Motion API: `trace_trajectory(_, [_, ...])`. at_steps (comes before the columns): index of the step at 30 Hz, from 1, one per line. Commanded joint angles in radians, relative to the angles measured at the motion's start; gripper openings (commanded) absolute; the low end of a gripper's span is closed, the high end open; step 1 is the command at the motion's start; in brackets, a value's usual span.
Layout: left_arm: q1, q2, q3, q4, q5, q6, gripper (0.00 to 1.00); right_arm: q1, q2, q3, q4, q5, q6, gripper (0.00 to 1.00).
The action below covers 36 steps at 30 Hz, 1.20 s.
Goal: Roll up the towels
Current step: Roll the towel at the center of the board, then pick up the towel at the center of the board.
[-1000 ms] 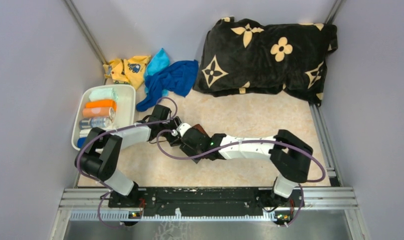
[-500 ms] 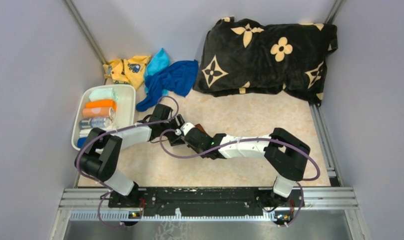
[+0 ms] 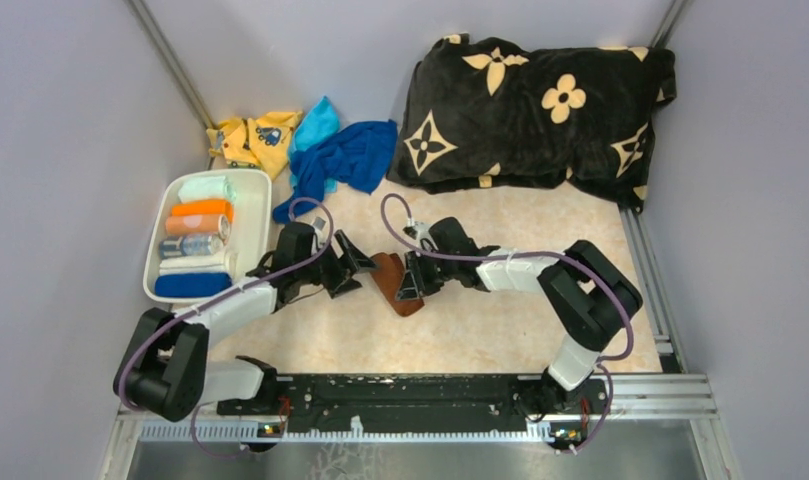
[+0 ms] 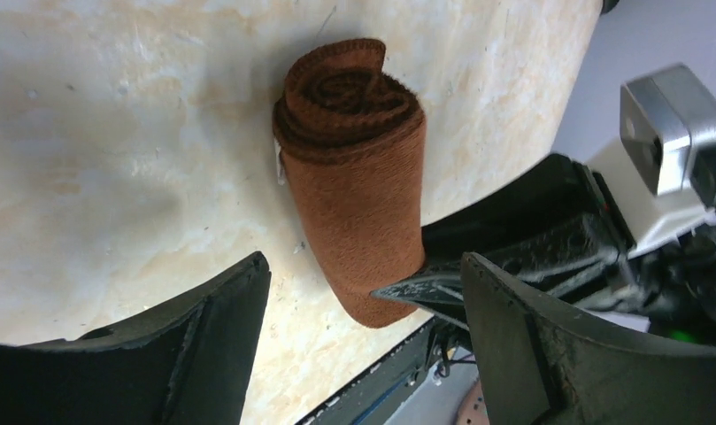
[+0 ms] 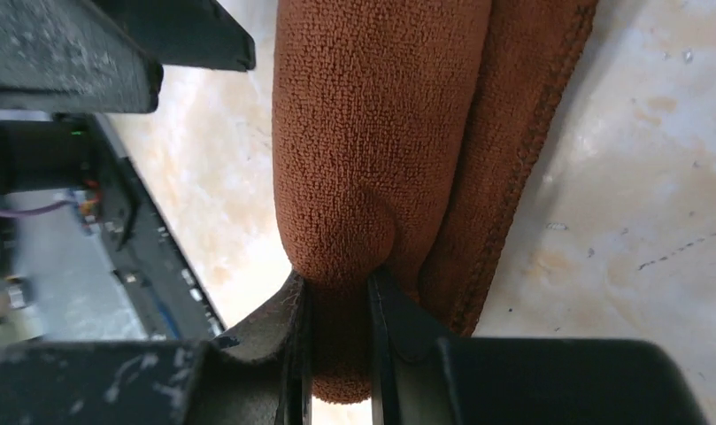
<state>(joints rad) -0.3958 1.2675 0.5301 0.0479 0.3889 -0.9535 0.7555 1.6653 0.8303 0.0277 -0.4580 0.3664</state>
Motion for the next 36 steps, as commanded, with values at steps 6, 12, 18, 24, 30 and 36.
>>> trace_trajectory(6, [-0.046, 0.12, -0.031, 0.195, 0.101, -0.083, 0.81, -0.113, 0.125, -0.179, 0.354, -0.338, 0.341, 0.11])
trace_trajectory(12, [-0.075, 0.213, -0.023, 0.305, 0.101, -0.117, 0.78, -0.144, 0.198, -0.258, 0.552, -0.379, 0.481, 0.1])
trace_trajectory(18, [-0.095, 0.271, -0.013, 0.335, 0.079, -0.122, 0.75, -0.161, 0.268, -0.303, 0.668, -0.397, 0.569, 0.09])
trace_trajectory(24, [-0.136, 0.326, -0.002, 0.351, 0.075, -0.13, 0.71, -0.181, 0.357, -0.353, 0.831, -0.414, 0.687, 0.09])
trace_trajectory(30, [-0.171, 0.376, 0.014, 0.352, 0.039, -0.109, 0.65, -0.185, 0.425, -0.372, 0.938, -0.428, 0.76, 0.09])
trace_trajectory(36, [-0.219, 0.451, 0.076, 0.33, 0.021, -0.088, 0.53, -0.186, 0.439, -0.361, 0.966, -0.42, 0.788, 0.11])
